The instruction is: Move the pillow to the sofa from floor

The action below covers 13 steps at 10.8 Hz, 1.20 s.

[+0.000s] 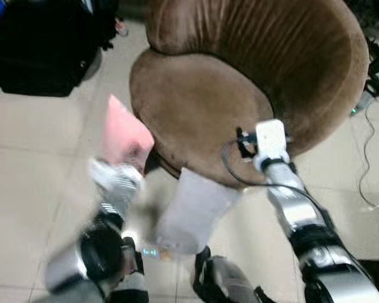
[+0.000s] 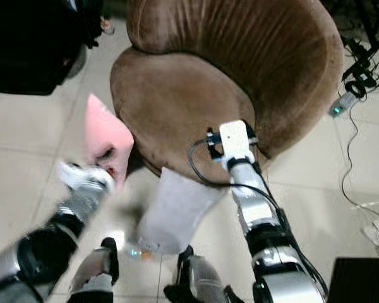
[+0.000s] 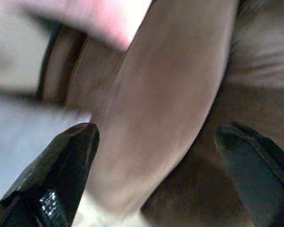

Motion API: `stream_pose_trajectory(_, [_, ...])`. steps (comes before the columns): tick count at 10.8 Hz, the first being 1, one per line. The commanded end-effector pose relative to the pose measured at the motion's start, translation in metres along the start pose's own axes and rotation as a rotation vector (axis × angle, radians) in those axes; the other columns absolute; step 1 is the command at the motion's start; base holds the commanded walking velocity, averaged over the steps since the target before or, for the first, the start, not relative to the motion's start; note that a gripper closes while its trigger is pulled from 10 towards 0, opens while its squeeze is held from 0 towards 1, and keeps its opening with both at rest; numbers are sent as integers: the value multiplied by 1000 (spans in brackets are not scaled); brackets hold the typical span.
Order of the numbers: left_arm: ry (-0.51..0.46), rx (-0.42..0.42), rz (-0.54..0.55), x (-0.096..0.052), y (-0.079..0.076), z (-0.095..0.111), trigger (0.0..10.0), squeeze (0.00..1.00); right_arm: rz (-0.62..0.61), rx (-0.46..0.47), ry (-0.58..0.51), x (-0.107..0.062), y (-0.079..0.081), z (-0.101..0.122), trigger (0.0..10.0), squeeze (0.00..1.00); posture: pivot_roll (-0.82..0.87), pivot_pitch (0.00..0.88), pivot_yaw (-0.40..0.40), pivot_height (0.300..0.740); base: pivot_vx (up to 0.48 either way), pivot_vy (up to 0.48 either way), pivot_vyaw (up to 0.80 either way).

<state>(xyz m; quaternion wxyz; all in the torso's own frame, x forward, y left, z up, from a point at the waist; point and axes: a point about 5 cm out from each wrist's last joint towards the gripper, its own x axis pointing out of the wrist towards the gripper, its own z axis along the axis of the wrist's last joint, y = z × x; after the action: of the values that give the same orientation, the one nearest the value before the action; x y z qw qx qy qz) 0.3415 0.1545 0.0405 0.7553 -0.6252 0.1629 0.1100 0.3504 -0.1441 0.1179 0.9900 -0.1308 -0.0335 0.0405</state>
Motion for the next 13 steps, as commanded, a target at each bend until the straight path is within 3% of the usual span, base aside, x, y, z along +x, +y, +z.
stream_pose_trajectory(1, [59,10,76,-4,16,-17,10000,0,4,-13,24,-6,-4,-6,10000,0,11,383,-193,740,0,0,0])
stream_pose_trajectory(2, [92,36,106,-7,23,-27,10000,0,5,-14,25,-10,-5,-5,10000,0,-3,390,-192,740,0,0,0])
stream_pose_trajectory(5, [99,53,101,-6,20,-27,10000,0,6,-17,56,-20,-8,-11,10000,0,4,400,-194,740,0,0,0])
stream_pose_trajectory(10, [110,107,87,-4,16,-24,10000,0,11,5,65,-17,3,-5,10000,0,36,386,-171,740,0,0,0])
stream_pose_trajectory(11, [108,134,72,-2,10,-21,10000,0,11,18,64,-12,8,-3,10000,0,56,374,-161,740,0,0,0])
stream_pose_trajectory(13, [120,247,-57,5,-23,-18,10000,0,14,46,53,-2,18,3,10000,0,118,346,-132,740,0,0,0])
